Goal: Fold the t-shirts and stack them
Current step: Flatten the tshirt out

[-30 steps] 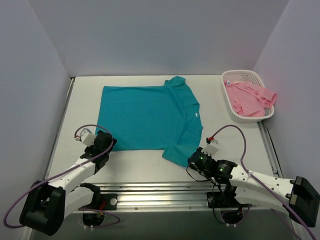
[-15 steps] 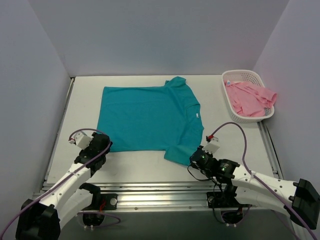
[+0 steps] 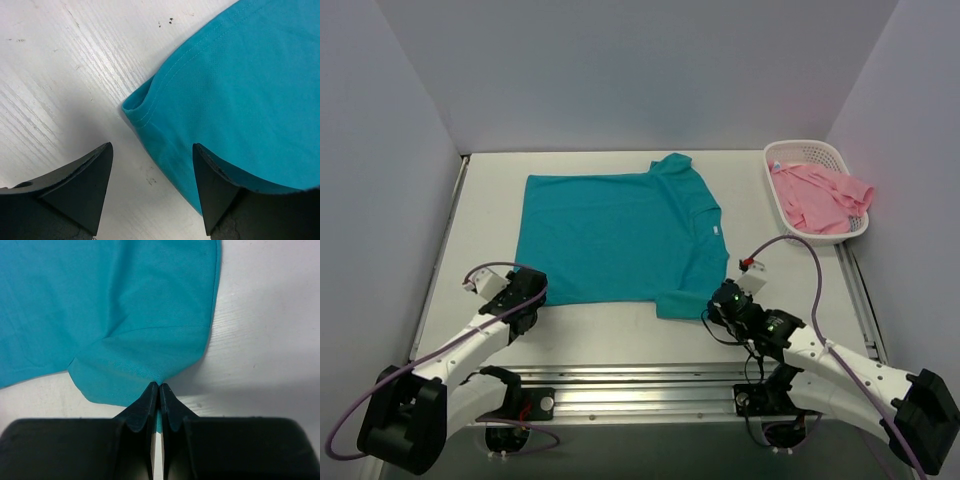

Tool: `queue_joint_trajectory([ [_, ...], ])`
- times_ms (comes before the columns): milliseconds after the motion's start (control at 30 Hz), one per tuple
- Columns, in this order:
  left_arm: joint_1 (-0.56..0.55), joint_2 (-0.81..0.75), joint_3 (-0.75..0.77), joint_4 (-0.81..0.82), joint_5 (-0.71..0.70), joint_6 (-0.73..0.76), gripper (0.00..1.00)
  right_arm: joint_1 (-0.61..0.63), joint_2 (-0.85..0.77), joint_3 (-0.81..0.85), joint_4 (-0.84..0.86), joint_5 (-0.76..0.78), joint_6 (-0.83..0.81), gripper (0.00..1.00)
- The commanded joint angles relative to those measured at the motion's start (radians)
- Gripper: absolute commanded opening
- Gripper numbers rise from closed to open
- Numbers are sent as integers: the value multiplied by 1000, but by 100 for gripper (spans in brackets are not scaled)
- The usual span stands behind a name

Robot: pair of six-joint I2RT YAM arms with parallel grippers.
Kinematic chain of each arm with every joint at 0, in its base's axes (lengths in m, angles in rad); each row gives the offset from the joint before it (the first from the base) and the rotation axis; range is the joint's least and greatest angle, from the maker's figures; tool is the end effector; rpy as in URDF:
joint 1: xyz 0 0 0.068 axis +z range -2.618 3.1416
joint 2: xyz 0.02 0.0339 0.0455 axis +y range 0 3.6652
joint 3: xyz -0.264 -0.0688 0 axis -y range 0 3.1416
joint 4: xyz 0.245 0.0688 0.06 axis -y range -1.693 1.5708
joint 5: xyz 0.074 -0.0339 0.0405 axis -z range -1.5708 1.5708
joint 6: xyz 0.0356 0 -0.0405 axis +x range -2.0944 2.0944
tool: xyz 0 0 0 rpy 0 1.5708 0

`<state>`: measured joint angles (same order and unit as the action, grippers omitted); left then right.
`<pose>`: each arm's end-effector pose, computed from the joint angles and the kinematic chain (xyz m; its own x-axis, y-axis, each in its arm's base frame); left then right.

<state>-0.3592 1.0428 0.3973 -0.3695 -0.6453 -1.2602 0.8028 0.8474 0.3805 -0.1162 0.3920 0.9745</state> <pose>0.1693 -0.0407 0.1551 -0.2276 -0.7271 -0.6477 -0.7622 0.5470 -0.3462 0.1350 0.1202 0.1958 -0.5815 0.4986 -0.6428 0.0676 0.8171 0.5726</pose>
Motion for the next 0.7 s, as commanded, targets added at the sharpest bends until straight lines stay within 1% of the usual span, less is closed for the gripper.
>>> queue_joint_trajectory([
  [0,-3,14,48,-49,-83,-102,73,-22,15,35,23,-18,-60,0],
  [133,-1,19,52,-26,-99,-99,68,-42,22,46,24,-30,-83,0],
  [167,0,20,48,15,-91,-87,65,-45,22,47,26,-31,-86,0],
  [233,2,31,28,40,-74,-82,59,-54,21,46,26,-38,-92,0],
  [267,2,36,22,62,-73,-82,51,-56,21,41,26,-38,-92,0],
  [400,3,59,5,72,-70,-87,35,-62,22,38,29,-41,-94,0],
  [567,3,40,-9,78,-50,-88,34,-67,16,40,20,-38,-94,0],
  [600,2,31,-6,75,-48,-88,39,-67,13,41,15,-32,-94,0],
  [667,-1,22,-3,60,-48,-94,51,-67,10,41,13,-30,-94,0],
])
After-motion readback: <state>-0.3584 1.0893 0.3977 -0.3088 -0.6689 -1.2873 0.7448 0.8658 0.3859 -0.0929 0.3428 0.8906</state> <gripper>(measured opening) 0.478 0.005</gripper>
